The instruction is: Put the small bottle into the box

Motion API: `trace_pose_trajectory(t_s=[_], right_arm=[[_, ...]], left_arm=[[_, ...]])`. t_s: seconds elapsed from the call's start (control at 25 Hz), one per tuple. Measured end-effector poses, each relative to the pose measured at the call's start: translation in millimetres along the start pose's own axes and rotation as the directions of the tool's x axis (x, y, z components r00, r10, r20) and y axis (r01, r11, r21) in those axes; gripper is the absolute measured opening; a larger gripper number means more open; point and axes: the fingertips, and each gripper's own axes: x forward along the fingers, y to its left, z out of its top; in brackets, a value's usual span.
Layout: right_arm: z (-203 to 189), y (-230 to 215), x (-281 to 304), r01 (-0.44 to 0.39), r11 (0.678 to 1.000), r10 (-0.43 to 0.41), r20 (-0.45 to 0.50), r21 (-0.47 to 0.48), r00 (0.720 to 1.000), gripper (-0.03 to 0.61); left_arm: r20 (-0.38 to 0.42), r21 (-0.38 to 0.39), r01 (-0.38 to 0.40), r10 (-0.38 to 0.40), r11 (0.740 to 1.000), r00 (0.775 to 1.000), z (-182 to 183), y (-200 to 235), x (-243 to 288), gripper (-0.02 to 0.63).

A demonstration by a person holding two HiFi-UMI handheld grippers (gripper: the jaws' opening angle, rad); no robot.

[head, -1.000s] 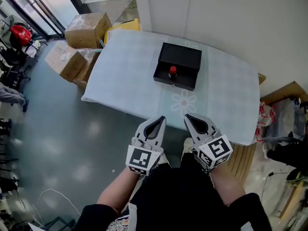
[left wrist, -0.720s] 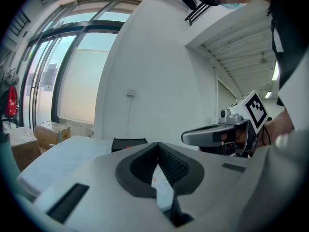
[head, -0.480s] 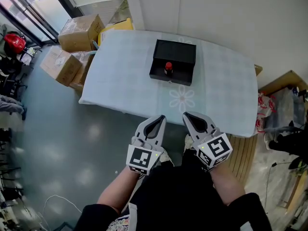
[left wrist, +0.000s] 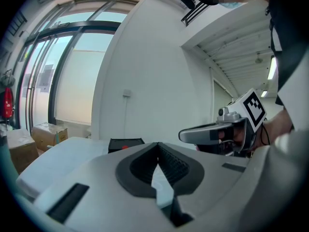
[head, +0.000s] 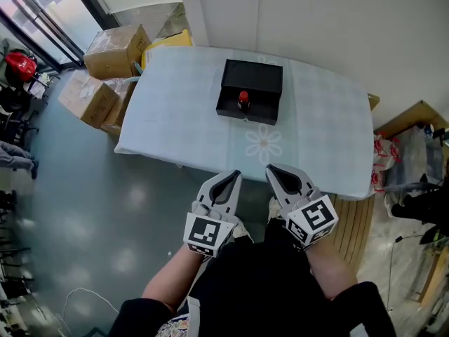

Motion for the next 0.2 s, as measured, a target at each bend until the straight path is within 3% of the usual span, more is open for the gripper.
trace_pose_trajectory(t_s=[0.2], right_arm=[[0.2, 1.6, -3.2, 0.002, 1.0, -0.002, 0.004, -0.003, 1.0, 0.009]], left_arm=[[0.002, -0.003, 0.008, -0.008, 1.0, 1.0, 1.2, -4.2, -1.8, 0.008]])
